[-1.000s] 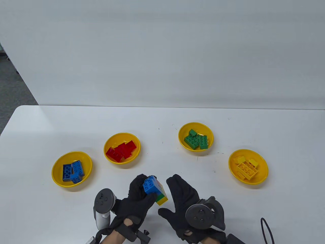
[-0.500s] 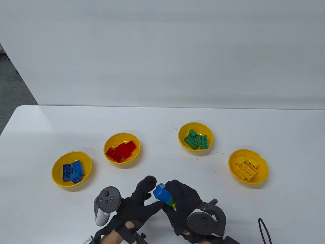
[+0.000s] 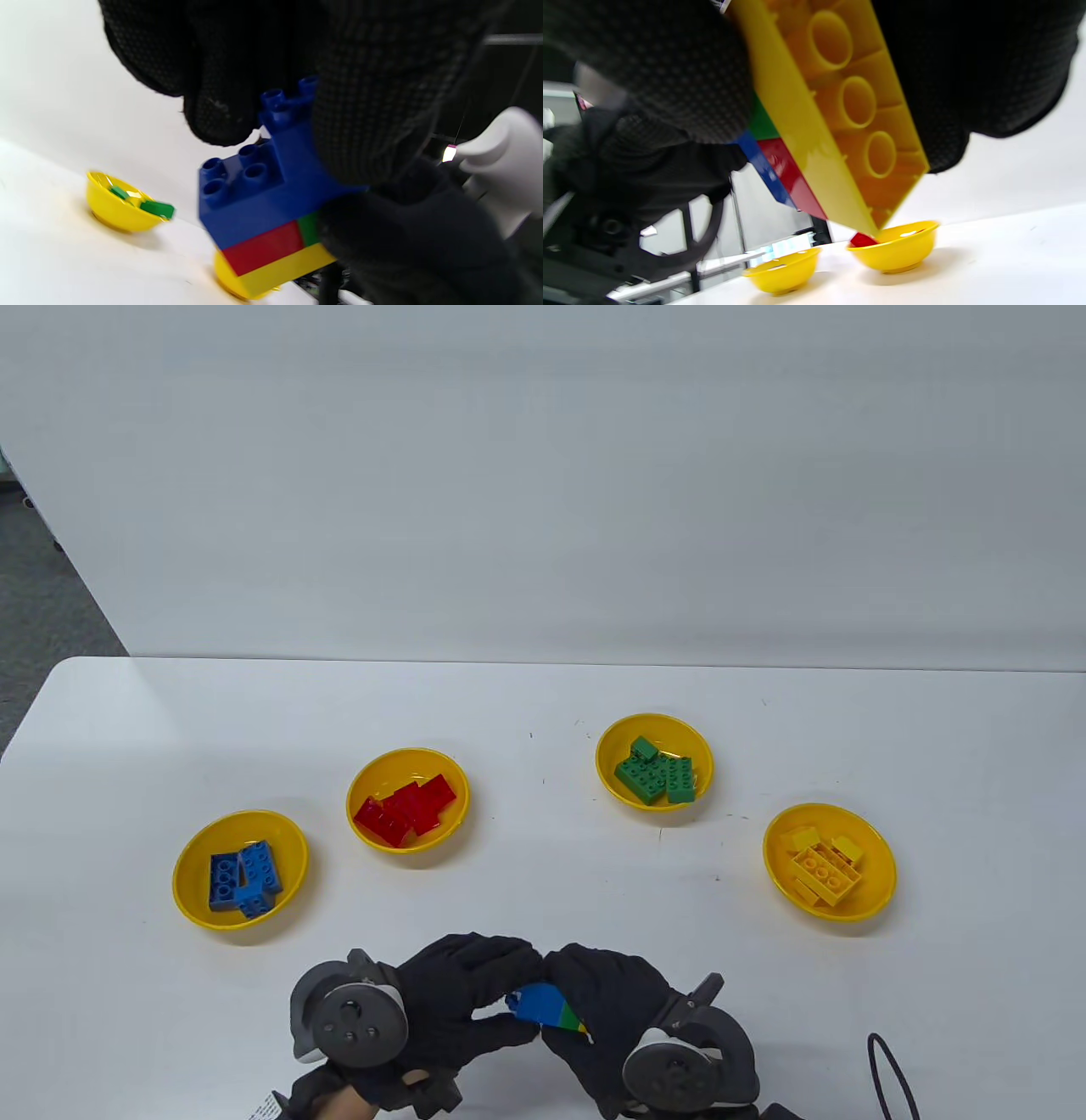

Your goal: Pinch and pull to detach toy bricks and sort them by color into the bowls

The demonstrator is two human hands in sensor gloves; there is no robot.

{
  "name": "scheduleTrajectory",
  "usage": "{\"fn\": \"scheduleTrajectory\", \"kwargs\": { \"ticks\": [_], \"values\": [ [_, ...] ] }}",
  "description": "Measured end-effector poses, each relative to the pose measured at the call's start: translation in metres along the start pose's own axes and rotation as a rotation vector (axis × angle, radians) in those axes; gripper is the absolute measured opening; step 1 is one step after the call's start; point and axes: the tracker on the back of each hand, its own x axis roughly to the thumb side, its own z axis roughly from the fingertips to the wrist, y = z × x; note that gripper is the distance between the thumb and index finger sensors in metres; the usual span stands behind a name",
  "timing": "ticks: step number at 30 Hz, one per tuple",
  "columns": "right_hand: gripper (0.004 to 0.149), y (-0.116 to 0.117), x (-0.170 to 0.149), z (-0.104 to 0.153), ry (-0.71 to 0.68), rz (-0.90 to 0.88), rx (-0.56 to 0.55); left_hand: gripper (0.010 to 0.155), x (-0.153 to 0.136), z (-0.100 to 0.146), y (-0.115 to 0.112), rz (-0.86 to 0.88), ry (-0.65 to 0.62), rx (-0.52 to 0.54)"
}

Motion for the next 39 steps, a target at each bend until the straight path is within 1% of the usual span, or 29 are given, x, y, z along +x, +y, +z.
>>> {"fn": "scheduleTrajectory", "kwargs": {
  "ticks": [2,4,5,6,7,9,11,13,15,16,17,19,21,22,24,26,28,29,30,32,34,36,38,39],
  "values": [
    [0.065,-0.001,-0.002,-0.002,0.0,-0.083,0.026,0.065,-0.005,-0.003,0.002,0.085,0.014,-0.034],
    [0.065,-0.001,-0.006,-0.003,-0.006,-0.142,0.056,0.064,-0.008,-0.005,0.002,0.117,0.028,-0.063],
    [0.065,-0.001,-0.008,0.0,-0.02,-0.149,0.067,0.064,-0.013,-0.006,0.005,0.149,0.039,-0.094],
    [0.065,-0.003,-0.009,0.0,-0.027,-0.154,0.059,0.063,-0.018,-0.005,0.004,0.212,0.05,-0.104],
    [0.065,-0.003,-0.009,0.0,-0.017,-0.185,0.061,0.063,-0.023,-0.003,0.004,0.324,0.089,-0.107],
    [0.065,-0.003,-0.011,0.0,0.004,-0.205,0.059,0.064,-0.028,-0.001,0.005,0.397,0.118,-0.062],
    [0.066,-0.002,-0.015,0.0,0.038,-0.225,0.083,0.066,-0.03,0.003,0.013,0.392,0.151,-0.005],
    [0.066,0.0,-0.022,0.001,0.084,-0.257,0.109,0.066,-0.029,0.007,0.027,0.303,0.185,0.063],
    [0.065,-0.001,-0.028,0.003,0.128,-0.266,0.126,0.067,-0.027,0.01,0.049,0.132,0.228,0.134],
    [0.066,-0.004,-0.032,0.004,0.152,-0.265,0.124,0.067,-0.026,0.01,0.065,0.03,0.249,0.173],
    [0.065,-0.006,-0.034,0.004,0.163,-0.262,0.117,0.068,-0.027,0.009,0.075,-0.022,0.269,0.193],
    [0.065,-0.012,-0.04,0.006,0.22,-0.257,0.079,0.066,-0.032,0.002,0.107,-0.172,0.353,0.224],
    [0.065,-0.015,-0.045,0.006,0.247,-0.25,0.052,0.066,-0.039,-0.005,0.128,-0.315,0.444,0.199],
    [0.066,-0.015,-0.047,0.007,0.263,-0.258,0.061,0.066,-0.045,-0.008,0.136,-0.397,0.488,0.186],
    [0.067,-0.017,-0.052,0.008,0.284,-0.271,0.065,0.066,-0.063,-0.012,0.151,-0.596,0.617,0.136],
    [0.067,-0.018,-0.056,0.008,0.301,-0.242,0.072,0.067,-0.093,-0.01,0.161,-0.787,0.806,0.018],
    [0.067,-0.02,-0.057,0.007,0.305,-0.216,0.082,0.067,-0.123,-0.002,0.162,-0.855,0.907,-0.058],
    [0.067,-0.02,-0.058,0.007,0.309,-0.208,0.092,0.067,-0.134,0.002,0.161,-0.852,0.94,-0.083],
    [0.067,-0.02,-0.059,0.008,0.32,-0.2,0.101,0.067,-0.148,0.008,0.16,-0.845,0.992,-0.103],
    [0.067,-0.019,-0.061,0.008,0.322,-0.187,0.106,0.067,-0.164,0.017,0.158,-0.831,1.042,-0.101],
    [0.067,-0.018,-0.061,0.008,0.329,-0.172,0.111,0.07,-0.173,0.024,0.158,-0.805,1.086,-0.1],
    [0.067,-0.017,-0.061,0.007,0.333,-0.164,0.108,0.075,-0.173,0.028,0.161,-0.785,1.097,-0.097],
    [0.067,-0.016,-0.062,0.007,0.334,-0.167,0.1,0.077,-0.166,0.027,0.164,-0.799,1.08,-0.074],
    [0.067,-0.016,-0.061,0.007,0.334,-0.174,0.098,0.077,-0.157,0.025,0.167,-0.805,1.058,-0.062]
  ]
}}
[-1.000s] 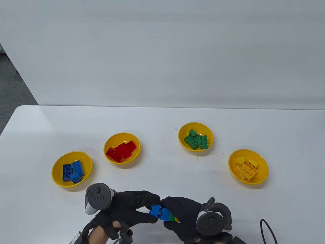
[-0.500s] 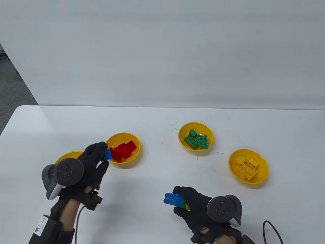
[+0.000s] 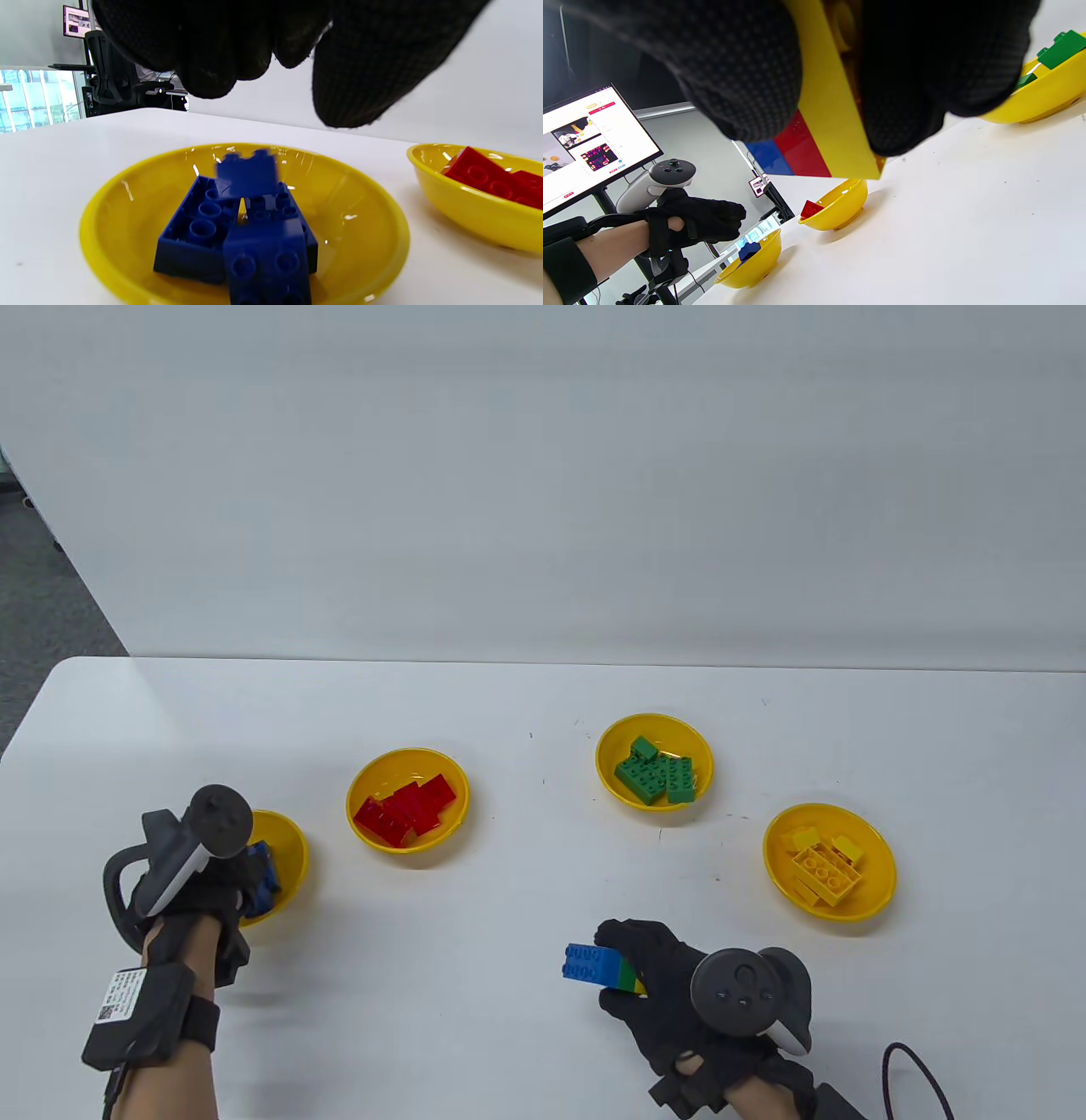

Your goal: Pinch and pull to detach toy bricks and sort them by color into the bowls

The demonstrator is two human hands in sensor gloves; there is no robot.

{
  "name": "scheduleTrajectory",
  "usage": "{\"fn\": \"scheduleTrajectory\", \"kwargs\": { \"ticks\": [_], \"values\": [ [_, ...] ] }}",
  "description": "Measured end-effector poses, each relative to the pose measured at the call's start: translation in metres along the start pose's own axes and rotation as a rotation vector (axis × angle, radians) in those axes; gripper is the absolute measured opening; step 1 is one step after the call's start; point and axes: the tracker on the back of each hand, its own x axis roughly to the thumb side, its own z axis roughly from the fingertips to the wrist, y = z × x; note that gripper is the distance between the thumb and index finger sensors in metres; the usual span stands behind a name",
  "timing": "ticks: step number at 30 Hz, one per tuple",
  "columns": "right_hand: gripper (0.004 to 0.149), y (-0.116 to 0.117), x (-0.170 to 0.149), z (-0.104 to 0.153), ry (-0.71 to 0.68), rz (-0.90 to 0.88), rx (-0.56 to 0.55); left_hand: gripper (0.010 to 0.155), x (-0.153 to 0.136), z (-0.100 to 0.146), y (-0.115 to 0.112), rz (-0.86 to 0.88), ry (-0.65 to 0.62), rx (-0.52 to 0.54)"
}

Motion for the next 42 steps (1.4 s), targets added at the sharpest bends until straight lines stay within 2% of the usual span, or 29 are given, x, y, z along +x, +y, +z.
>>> {"fn": "scheduleTrajectory", "kwargs": {
  "ticks": [4,9,14,17,19,22,25,28,32,36,42],
  "values": [
    [0.066,0.001,0.001,0.0,0.011,-0.023,-0.005,0.074,0.016,0.021,0.031,0.055,-0.085,0.104],
    [0.066,0.004,0.002,0.0,0.014,-0.061,-0.018,0.071,0.062,0.058,0.071,0.161,-0.282,0.217],
    [0.066,0.006,0.003,0.0,0.001,-0.111,-0.003,0.072,0.114,0.104,0.08,0.335,-0.581,0.197],
    [0.066,0.007,0.003,0.001,-0.006,-0.148,0.002,0.071,0.139,0.129,0.071,0.386,-0.728,0.177],
    [0.066,0.007,0.003,0.0,-0.013,-0.177,0.005,0.071,0.155,0.142,0.059,0.417,-0.81,0.127],
    [0.066,0.008,0.004,0.001,-0.021,-0.225,0.008,0.075,0.177,0.157,0.029,0.46,-0.925,0.017],
    [0.066,0.009,0.006,0.001,-0.031,-0.263,0.028,0.088,0.191,0.165,-0.008,0.482,-0.99,-0.083],
    [0.066,0.013,0.008,0.002,-0.043,-0.29,0.059,0.086,0.197,0.168,-0.033,0.474,-1.013,-0.114],
    [0.065,0.019,0.008,0.002,-0.047,-0.277,0.092,0.072,0.191,0.164,-0.037,0.553,-0.995,-0.069],
    [0.065,0.02,0.011,0.001,-0.058,-0.283,0.085,0.068,0.186,0.158,-0.038,0.635,-1.002,-0.111],
    [0.064,0.019,0.015,0.003,-0.103,-0.297,0.083,0.066,0.184,0.149,-0.041,0.779,-1.044,-0.258]
  ]
}}
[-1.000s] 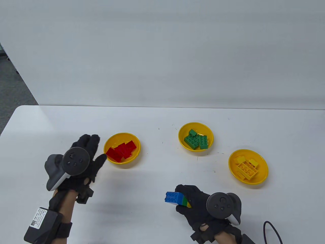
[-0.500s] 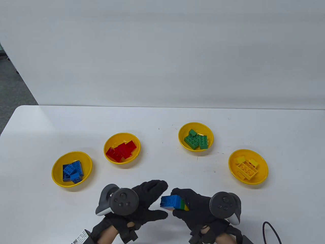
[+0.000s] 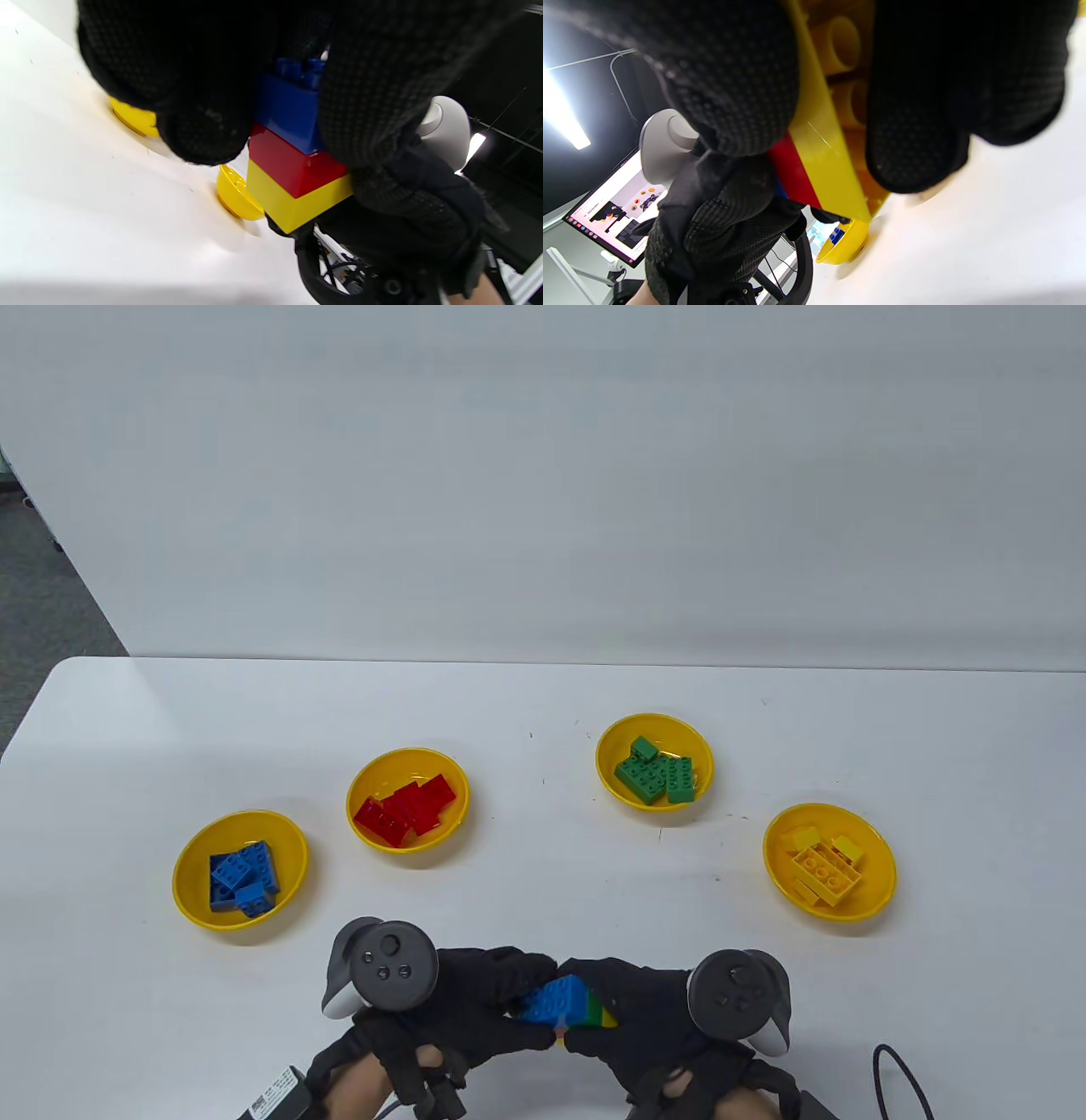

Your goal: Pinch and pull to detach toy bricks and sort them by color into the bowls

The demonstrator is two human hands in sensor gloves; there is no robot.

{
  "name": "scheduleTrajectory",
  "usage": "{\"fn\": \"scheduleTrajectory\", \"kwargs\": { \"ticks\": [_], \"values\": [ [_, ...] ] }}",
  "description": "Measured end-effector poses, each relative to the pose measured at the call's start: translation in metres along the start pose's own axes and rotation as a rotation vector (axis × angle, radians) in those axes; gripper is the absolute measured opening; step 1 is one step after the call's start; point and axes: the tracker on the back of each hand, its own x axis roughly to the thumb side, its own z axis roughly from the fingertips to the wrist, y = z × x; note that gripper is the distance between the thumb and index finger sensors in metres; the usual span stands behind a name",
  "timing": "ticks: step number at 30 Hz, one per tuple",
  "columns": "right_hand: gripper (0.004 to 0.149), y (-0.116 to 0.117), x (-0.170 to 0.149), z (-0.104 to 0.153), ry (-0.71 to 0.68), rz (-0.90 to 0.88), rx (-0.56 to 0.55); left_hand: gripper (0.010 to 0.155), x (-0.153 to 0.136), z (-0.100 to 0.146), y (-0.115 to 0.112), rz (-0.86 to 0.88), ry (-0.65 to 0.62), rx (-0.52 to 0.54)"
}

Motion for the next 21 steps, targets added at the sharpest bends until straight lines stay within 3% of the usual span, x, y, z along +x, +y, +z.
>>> {"fn": "scheduleTrajectory", "kwargs": {
  "ticks": [4,6,8,10,12,14,17,21],
  "values": [
    [0.064,0.002,-0.001,0.0,-0.004,-0.037,0.02,0.065,-0.004,0.001,0.001,0.064,0.004,-0.043],
    [0.065,-0.001,-0.001,0.001,-0.03,-0.064,0.035,0.065,-0.014,0.003,0.0,0.235,0.018,-0.081],
    [0.065,0.0,-0.001,0.001,-0.01,-0.066,0.038,0.065,-0.016,0.002,0.002,0.264,0.038,-0.116],
    [0.066,0.002,-0.003,0.0,0.018,-0.094,0.022,0.066,-0.017,0.003,0.005,0.242,0.046,-0.058],
    [0.065,0.002,-0.007,0.0,0.054,-0.12,0.016,0.066,-0.017,0.004,0.009,0.258,0.063,-0.071],
    [0.065,0.0,-0.01,0.0,0.072,-0.143,0.003,0.067,-0.012,0.009,0.025,0.175,0.104,0.035],
    [0.066,-0.006,-0.013,0.004,0.09,-0.129,-0.011,0.067,-0.006,0.02,0.068,-0.019,0.171,0.198],
    [0.066,-0.014,-0.015,0.005,0.098,-0.145,-0.04,0.069,-0.01,0.033,0.138,-0.238,0.398,0.329]
  ]
}}
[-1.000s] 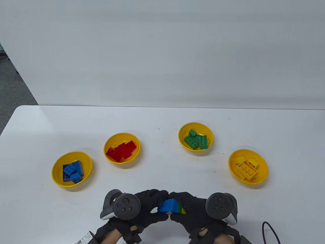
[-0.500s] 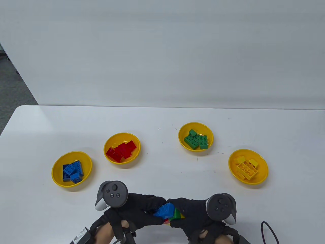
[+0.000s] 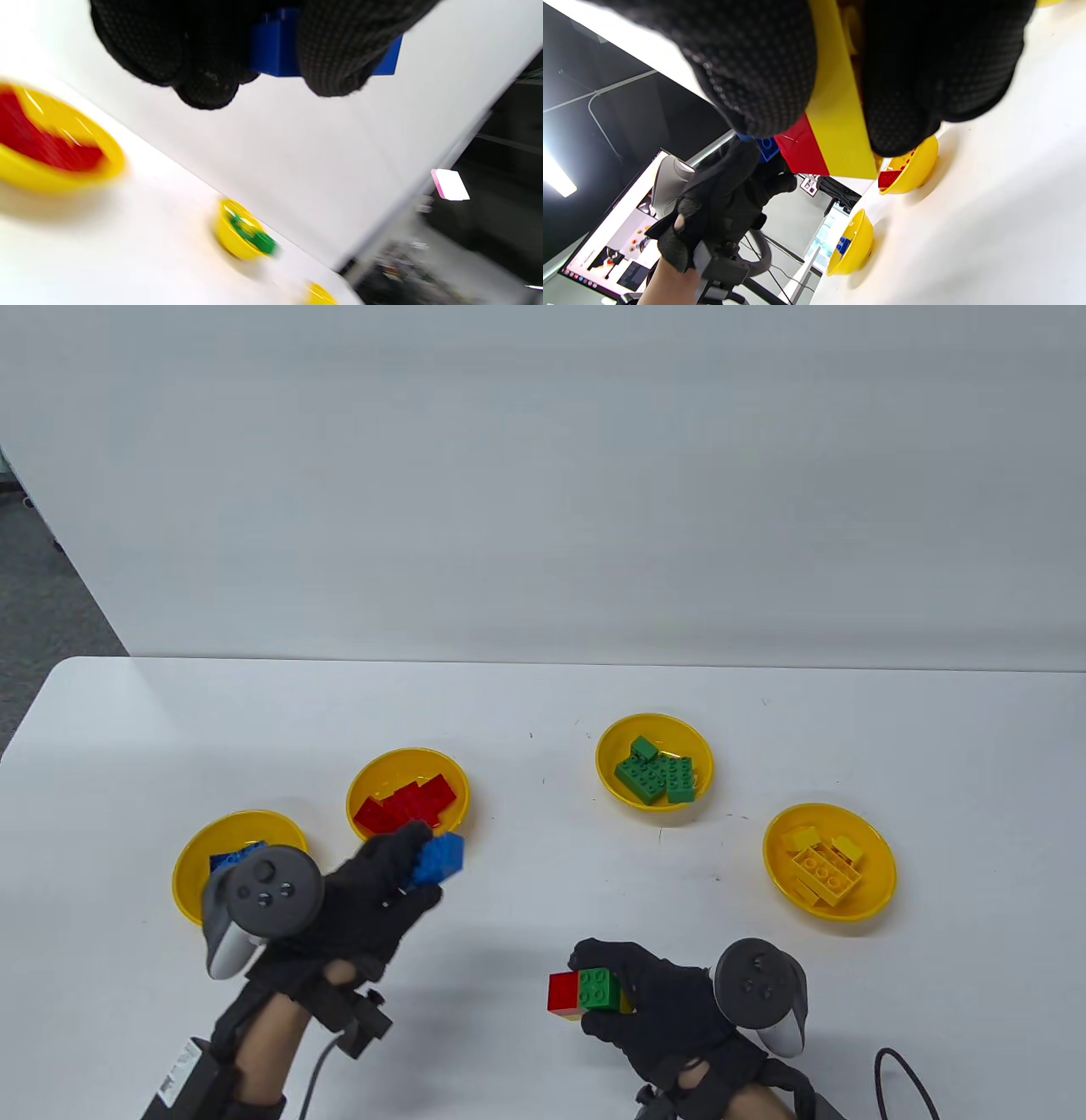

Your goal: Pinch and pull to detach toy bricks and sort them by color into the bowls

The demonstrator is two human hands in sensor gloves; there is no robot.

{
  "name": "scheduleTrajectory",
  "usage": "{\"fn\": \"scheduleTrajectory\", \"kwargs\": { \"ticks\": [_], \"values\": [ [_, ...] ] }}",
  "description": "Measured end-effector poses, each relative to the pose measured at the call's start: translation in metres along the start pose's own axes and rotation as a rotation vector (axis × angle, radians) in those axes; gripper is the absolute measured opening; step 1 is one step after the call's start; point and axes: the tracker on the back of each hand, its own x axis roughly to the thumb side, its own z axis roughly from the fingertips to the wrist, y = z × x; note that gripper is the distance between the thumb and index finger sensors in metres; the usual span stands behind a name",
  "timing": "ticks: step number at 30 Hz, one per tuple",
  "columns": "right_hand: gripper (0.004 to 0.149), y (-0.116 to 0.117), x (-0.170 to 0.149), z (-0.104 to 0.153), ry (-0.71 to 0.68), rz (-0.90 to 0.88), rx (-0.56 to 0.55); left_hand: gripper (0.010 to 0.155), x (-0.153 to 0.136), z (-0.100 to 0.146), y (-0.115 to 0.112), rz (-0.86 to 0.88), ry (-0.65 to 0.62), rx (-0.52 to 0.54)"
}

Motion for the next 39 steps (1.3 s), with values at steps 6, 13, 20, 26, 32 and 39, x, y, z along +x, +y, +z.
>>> {"fn": "scheduleTrajectory", "kwargs": {
  "ticks": [6,13,20,26,32,39],
  "values": [
    [0.065,0.001,-0.003,0.0,0.006,0.014,0.013,0.067,-0.058,-0.013,0.05,-0.397,0.349,0.124],
    [0.065,0.004,-0.003,-0.002,0.008,0.041,0.024,0.067,-0.129,-0.013,0.031,-0.581,0.593,0.017],
    [0.066,0.004,-0.002,-0.002,0.019,0.043,0.016,0.075,-0.147,-0.005,0.033,-0.573,0.655,0.068],
    [0.066,0.004,-0.002,-0.002,0.026,0.045,0.01,0.069,-0.104,-0.002,0.055,-0.558,0.511,0.206],
    [0.066,0.002,0.0,-0.002,0.019,0.002,-0.029,0.066,-0.02,-0.003,0.044,-0.498,0.208,0.233],
    [0.066,-0.001,0.002,-0.002,0.01,-0.034,-0.058,0.065,0.075,0.009,-0.013,-0.224,-0.247,-0.009]
  ]
}}
